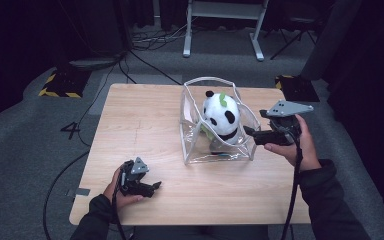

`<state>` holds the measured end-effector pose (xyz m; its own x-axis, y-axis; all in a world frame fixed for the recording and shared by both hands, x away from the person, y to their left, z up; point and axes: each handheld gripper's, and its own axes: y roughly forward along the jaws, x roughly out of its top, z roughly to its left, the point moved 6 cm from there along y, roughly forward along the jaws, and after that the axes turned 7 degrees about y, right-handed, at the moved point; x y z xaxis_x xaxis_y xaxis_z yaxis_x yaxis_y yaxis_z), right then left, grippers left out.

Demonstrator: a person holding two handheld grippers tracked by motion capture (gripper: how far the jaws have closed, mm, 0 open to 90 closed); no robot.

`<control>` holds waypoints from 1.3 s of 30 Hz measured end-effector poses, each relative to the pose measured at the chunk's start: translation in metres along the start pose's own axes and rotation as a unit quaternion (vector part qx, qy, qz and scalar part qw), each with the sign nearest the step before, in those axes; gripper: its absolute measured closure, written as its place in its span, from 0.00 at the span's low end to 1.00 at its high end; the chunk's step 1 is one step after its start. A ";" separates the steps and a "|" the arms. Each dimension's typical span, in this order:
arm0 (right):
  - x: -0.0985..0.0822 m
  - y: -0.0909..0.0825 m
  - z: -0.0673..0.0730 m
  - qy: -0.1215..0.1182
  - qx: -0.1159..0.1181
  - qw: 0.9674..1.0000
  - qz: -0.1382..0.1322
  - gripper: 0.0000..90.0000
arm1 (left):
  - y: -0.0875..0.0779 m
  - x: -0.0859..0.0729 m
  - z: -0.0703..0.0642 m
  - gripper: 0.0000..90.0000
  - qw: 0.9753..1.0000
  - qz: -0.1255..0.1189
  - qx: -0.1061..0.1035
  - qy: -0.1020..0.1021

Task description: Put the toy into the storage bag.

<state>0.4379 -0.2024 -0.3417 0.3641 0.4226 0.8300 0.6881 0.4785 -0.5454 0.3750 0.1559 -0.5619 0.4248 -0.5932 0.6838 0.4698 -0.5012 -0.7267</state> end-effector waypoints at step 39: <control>-0.048 -0.020 -0.012 -0.015 0.001 1.000 0.017 0.28 | 0.000 0.000 0.000 0.16 1.000 -0.001 0.000 -0.001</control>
<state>0.4146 -0.2416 -0.3693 0.3678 0.4617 0.8072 0.6744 0.4653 -0.5734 0.3750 0.1557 -0.5619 0.4255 -0.5915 0.6849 0.4705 -0.5019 -0.7258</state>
